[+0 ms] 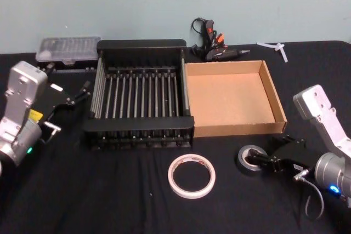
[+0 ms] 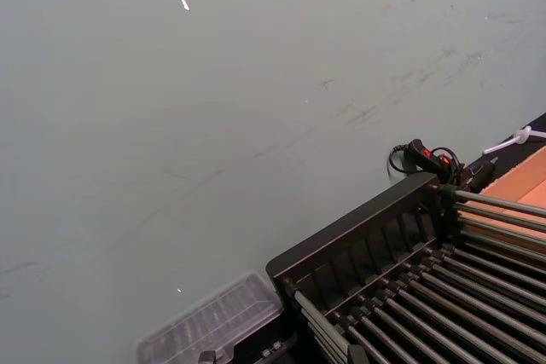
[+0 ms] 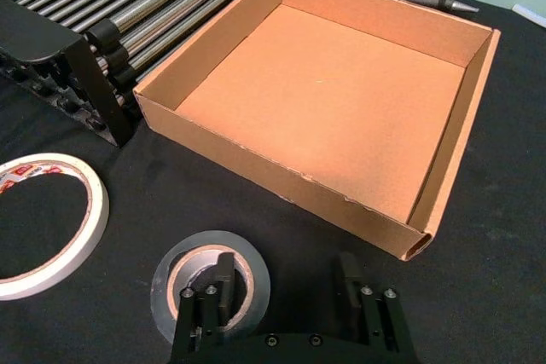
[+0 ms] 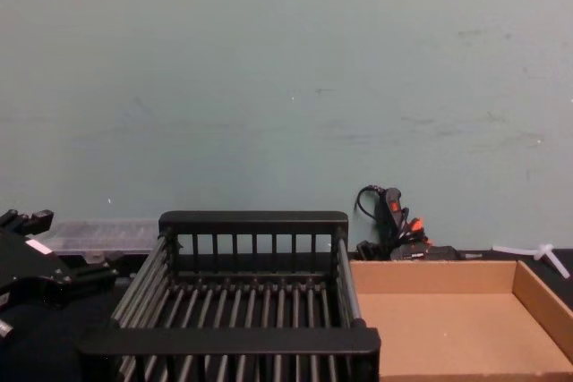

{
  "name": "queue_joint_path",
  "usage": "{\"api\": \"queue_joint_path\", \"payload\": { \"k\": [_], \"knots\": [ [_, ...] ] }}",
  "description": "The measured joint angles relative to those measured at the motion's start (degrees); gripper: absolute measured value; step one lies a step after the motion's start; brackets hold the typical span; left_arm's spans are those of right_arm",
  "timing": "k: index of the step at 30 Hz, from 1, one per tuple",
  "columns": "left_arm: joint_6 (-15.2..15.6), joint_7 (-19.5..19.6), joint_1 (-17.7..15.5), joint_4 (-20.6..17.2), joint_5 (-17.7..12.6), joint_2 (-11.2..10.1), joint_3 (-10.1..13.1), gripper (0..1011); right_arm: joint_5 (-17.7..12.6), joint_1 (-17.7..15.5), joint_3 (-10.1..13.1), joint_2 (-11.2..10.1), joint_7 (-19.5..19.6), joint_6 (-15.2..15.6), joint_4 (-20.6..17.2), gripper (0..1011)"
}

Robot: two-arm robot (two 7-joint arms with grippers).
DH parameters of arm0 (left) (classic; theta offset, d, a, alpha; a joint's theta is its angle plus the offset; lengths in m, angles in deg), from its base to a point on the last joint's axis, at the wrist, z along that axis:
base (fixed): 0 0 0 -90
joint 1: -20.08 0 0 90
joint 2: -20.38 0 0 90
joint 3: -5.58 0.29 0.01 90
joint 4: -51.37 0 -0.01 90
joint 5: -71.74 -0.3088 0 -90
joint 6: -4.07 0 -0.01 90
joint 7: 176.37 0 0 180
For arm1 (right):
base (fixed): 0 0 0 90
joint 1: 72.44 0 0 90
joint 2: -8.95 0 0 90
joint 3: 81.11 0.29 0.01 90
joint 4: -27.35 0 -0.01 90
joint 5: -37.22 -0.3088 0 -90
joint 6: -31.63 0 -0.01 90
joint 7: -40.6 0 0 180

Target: Pick up the white tape and place it into the black box , Pick up the silver tape and place it into the brown box.

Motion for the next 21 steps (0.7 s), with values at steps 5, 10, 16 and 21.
{"api": "queue_joint_path", "payload": {
  "k": [5, 10, 16, 21],
  "knots": [
    [0.0, 0.0, 0.0, 0.0, 0.0, 0.0, 0.0, 1001, 0.0, 0.0, 0.0, 0.0, 0.0, 0.0, 0.0, 647],
    [0.0, 0.0, 0.0, 0.0, 0.0, 0.0, 0.0, 1001, -0.1, 0.0, 0.0, 0.0, 0.0, 0.0, 0.0, 471],
    [0.0, 0.0, 0.0, 0.0, 0.0, 0.0, 0.0, 1001, -0.1, 0.0, 0.0, 0.0, 0.0, 0.0, 0.0, 277],
    [0.0, 0.0, 0.0, 0.0, 0.0, 0.0, 0.0, 1001, -0.1, 0.0, 0.0, 0.0, 0.0, 0.0, 0.0, 161]
  ]
}}
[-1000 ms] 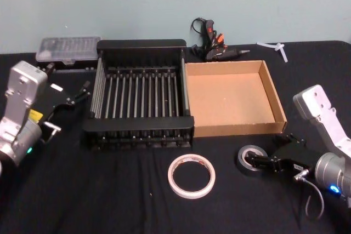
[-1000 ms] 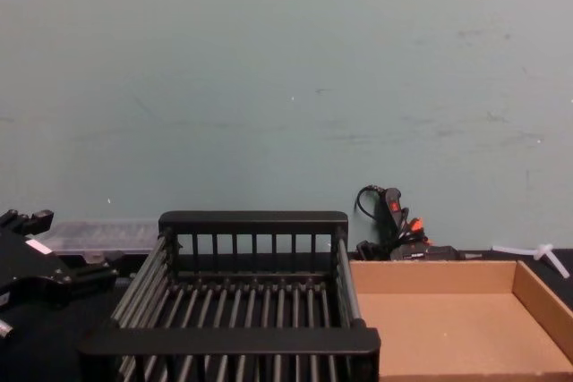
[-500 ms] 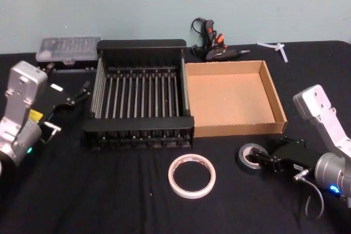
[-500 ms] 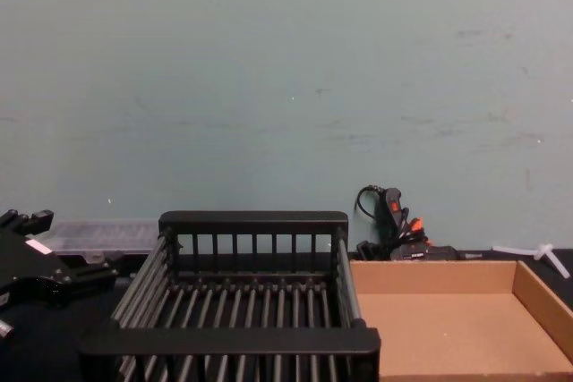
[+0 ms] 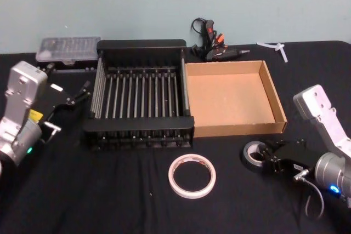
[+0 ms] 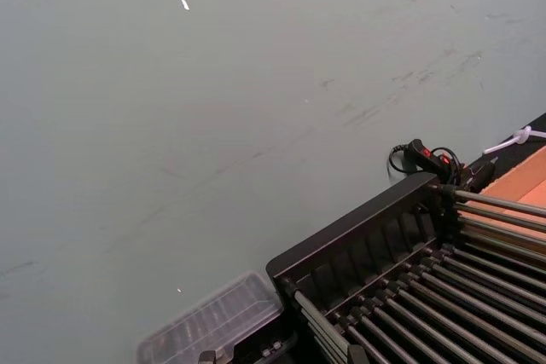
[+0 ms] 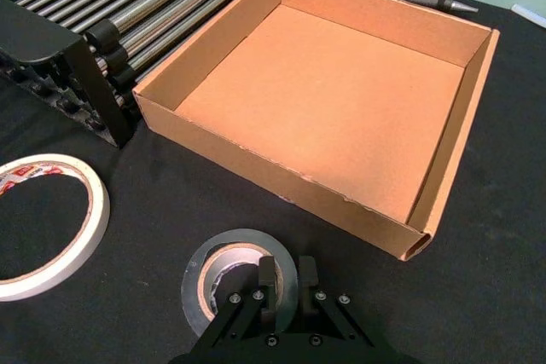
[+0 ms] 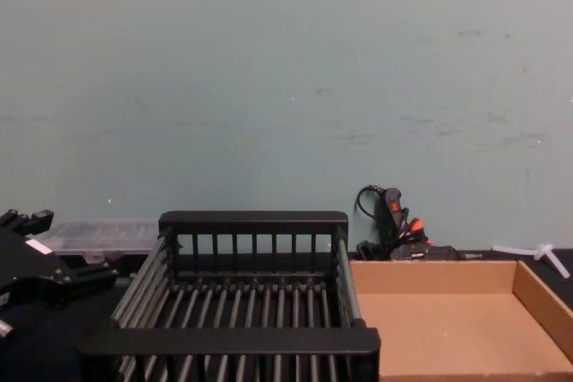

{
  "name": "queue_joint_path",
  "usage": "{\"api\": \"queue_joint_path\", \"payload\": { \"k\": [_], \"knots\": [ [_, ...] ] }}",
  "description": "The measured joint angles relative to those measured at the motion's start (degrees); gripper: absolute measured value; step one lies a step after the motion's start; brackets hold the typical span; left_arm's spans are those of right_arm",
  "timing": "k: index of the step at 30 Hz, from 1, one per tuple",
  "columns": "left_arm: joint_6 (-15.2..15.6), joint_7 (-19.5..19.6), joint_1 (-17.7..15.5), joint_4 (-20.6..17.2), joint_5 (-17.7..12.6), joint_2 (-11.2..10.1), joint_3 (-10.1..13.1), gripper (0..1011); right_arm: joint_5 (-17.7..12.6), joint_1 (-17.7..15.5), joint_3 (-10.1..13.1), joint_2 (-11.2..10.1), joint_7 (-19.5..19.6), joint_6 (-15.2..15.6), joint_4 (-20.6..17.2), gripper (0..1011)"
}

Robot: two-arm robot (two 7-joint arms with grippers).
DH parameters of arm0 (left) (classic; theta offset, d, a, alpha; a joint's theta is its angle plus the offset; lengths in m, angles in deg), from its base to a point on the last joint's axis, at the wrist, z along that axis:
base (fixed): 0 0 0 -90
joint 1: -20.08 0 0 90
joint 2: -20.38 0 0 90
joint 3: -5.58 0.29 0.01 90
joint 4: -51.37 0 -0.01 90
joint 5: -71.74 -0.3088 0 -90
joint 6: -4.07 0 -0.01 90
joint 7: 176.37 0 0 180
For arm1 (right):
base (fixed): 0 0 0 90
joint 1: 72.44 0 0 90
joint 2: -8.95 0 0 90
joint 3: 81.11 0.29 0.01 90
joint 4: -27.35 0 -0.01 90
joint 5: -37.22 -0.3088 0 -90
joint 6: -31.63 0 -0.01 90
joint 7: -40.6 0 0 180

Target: Pick up the white tape and place it into the black box , Pick up the silver tape and place it into the brown box.

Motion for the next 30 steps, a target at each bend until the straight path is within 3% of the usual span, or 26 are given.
{"api": "queue_joint_path", "payload": {
  "k": [13, 30],
  "knots": [
    [0.0, 0.0, 0.0, 0.0, 0.0, 0.0, 0.0, 1001, 0.1, -0.4, 0.6, 0.2, -0.6, -0.7, -0.5, 158],
    [0.0, 0.0, 0.0, 0.0, 0.0, 0.0, 0.0, 1001, -0.7, -1.8, 2.8, -1.1, -3.2, -3.6, -5.7, 158]
  ]
}}
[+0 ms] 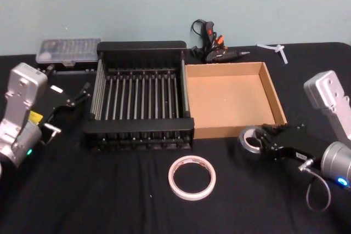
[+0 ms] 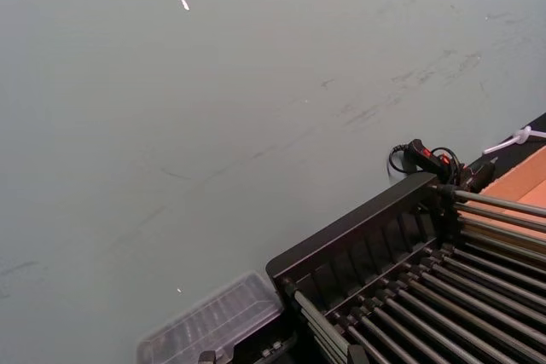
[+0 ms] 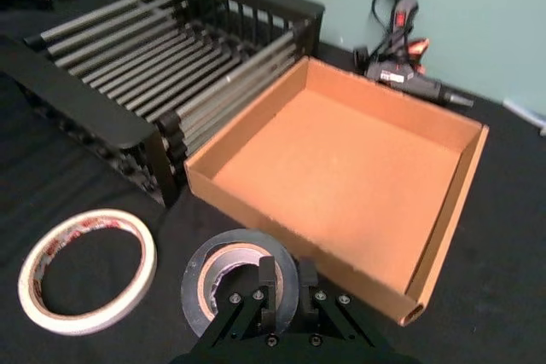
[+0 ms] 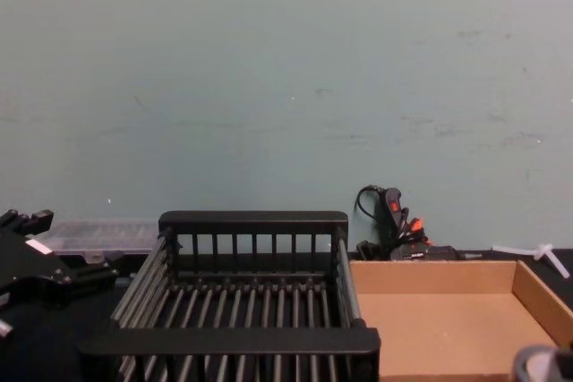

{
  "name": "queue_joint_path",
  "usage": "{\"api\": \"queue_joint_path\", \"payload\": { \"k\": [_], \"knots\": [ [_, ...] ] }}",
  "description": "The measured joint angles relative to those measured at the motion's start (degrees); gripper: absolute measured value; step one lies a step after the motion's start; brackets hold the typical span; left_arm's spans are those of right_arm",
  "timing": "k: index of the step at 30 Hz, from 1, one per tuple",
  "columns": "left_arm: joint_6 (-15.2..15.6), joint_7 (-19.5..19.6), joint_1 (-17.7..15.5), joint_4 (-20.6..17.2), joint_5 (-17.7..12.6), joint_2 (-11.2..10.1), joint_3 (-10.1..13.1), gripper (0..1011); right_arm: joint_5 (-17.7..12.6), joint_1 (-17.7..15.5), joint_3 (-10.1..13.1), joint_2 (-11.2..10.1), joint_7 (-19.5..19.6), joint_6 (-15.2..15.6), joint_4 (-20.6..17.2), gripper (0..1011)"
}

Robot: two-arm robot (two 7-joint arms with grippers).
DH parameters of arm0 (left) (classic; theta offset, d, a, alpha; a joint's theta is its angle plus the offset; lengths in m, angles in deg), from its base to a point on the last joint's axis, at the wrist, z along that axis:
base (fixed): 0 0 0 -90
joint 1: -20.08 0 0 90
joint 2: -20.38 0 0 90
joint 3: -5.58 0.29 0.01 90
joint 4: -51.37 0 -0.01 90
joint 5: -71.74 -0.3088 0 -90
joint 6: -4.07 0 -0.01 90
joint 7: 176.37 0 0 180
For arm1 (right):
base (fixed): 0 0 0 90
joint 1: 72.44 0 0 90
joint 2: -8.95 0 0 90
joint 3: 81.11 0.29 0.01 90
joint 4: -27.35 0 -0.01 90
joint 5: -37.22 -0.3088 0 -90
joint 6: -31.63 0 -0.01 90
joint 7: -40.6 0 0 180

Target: Pick up the white tape and place it into the black box , Pick up the silver tape and place it into the brown box.

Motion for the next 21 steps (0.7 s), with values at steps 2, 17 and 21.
{"api": "queue_joint_path", "payload": {
  "k": [2, 17, 21],
  "knots": [
    [0.0, 0.0, 0.0, 0.0, 0.0, 0.0, 0.0, 1001, -0.1, 0.1, 0.2, -0.2, -0.1, -0.5, -0.6, 158],
    [0.0, 0.0, 0.0, 0.0, 0.0, 0.0, 0.0, 1001, 3.7, 4.4, 0.4, 1.0, 2.4, -6.0, 0.9, 158],
    [0.0, 0.0, 0.0, 0.0, 0.0, 0.0, 0.0, 1001, 6.6, 6.1, -0.3, 2.1, 3.8, -8.1, 2.6, 158]
  ]
}}
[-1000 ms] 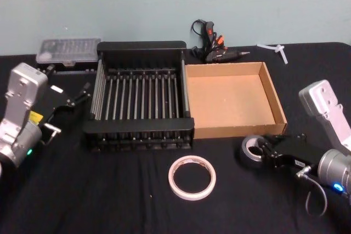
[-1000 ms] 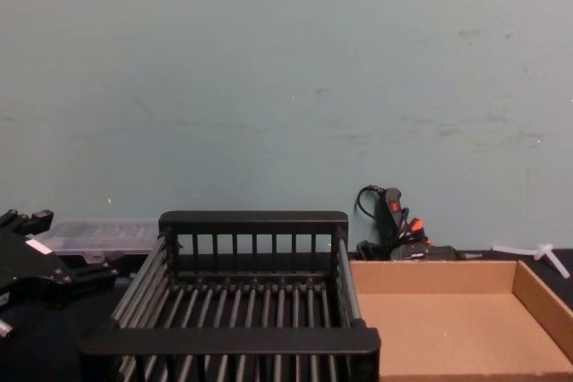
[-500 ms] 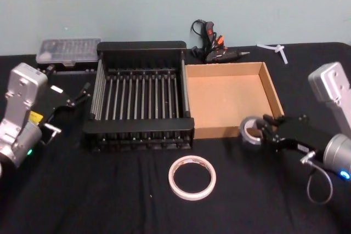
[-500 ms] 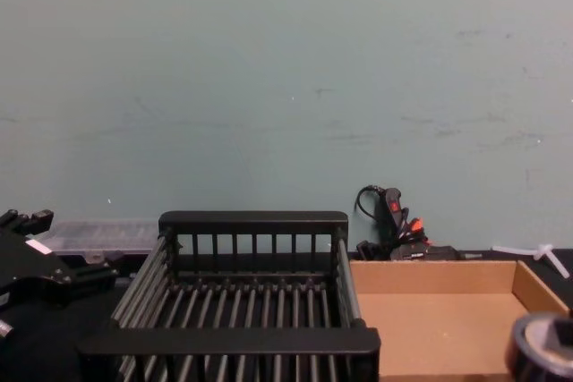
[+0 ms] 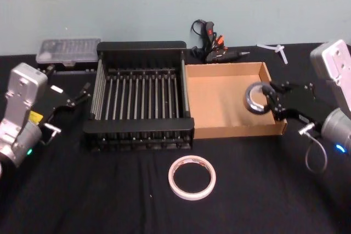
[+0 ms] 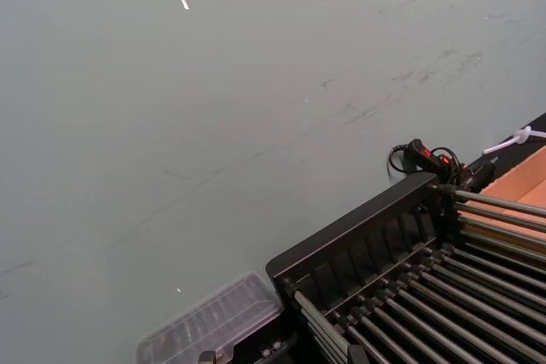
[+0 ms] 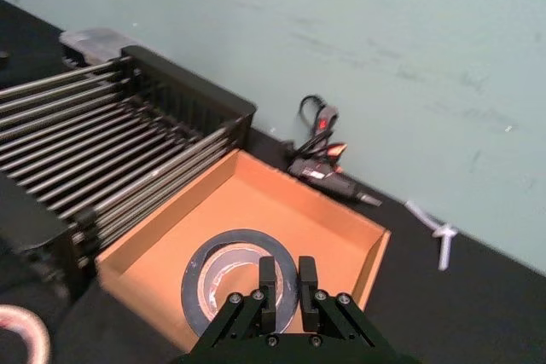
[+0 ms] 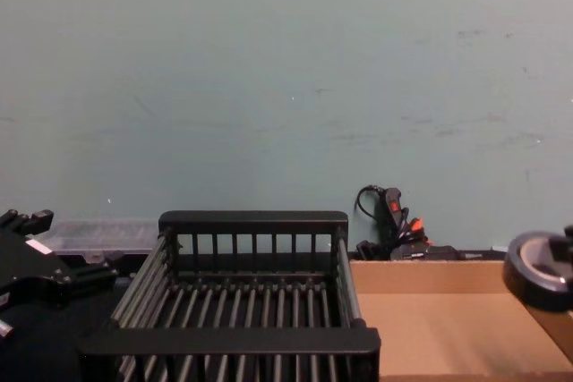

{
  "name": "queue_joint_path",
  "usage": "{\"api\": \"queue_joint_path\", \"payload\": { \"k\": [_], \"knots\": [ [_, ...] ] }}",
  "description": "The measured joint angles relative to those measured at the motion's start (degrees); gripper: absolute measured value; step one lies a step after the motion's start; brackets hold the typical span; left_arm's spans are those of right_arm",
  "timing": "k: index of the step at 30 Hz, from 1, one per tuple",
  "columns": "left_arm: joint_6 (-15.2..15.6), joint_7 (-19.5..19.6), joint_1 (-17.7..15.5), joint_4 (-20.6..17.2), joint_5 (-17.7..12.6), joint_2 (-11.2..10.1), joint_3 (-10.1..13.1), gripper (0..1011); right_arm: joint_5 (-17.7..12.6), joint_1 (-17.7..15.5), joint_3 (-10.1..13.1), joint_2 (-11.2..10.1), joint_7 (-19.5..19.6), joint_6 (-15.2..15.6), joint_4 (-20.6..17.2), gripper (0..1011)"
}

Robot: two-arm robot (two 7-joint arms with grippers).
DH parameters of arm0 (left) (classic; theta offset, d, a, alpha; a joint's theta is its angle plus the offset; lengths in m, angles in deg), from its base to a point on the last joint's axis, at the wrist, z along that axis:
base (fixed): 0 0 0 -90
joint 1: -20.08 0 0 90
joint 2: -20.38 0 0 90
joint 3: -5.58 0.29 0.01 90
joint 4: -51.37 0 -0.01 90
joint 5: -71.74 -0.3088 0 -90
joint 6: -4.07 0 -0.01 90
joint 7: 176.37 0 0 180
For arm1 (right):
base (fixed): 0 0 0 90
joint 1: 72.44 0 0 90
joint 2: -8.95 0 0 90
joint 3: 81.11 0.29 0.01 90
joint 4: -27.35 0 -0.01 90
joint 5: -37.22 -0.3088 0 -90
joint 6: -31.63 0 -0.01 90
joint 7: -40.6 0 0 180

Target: Pick up the white tape and place it into the black box , Pick up the silver tape and place it into the brown box.

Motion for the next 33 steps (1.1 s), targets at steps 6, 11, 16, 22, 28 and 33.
{"api": "queue_joint_path", "payload": {
  "k": [6, 11, 16, 22, 28, 33],
  "knots": [
    [0.0, 0.0, 0.0, 0.0, 0.0, 0.0, 0.0, 1001, 2.9, 2.6, -0.8, 1.9, 1.1, -2.5, 3.0, 158],
    [0.0, 0.0, 0.0, 0.0, 0.0, 0.0, 0.0, 1001, 5.0, 5.5, -1.5, 4.0, 1.6, -4.9, 7.1, 158],
    [0.0, 0.0, 0.0, 0.0, 0.0, 0.0, 0.0, 1001, 6.9, 8.6, -2.2, 6.3, 2.0, -7.5, 11.8, 158],
    [0.0, 0.0, 0.0, 0.0, 0.0, 0.0, 0.0, 1001, 8.7, 12.3, -3.2, 8.7, 2.0, -9.9, 18.0, 158],
    [0.0, 0.0, 0.0, 0.0, 0.0, 0.0, 0.0, 1001, 10.5, 16.3, -4.3, 11.4, 1.6, -11.7, 25.3, 158],
    [0.0, 0.0, 0.0, 0.0, 0.0, 0.0, 0.0, 1001, 11.5, 18.6, -4.8, 13.4, 1.1, -12.3, 30.3, 158]
  ]
}}
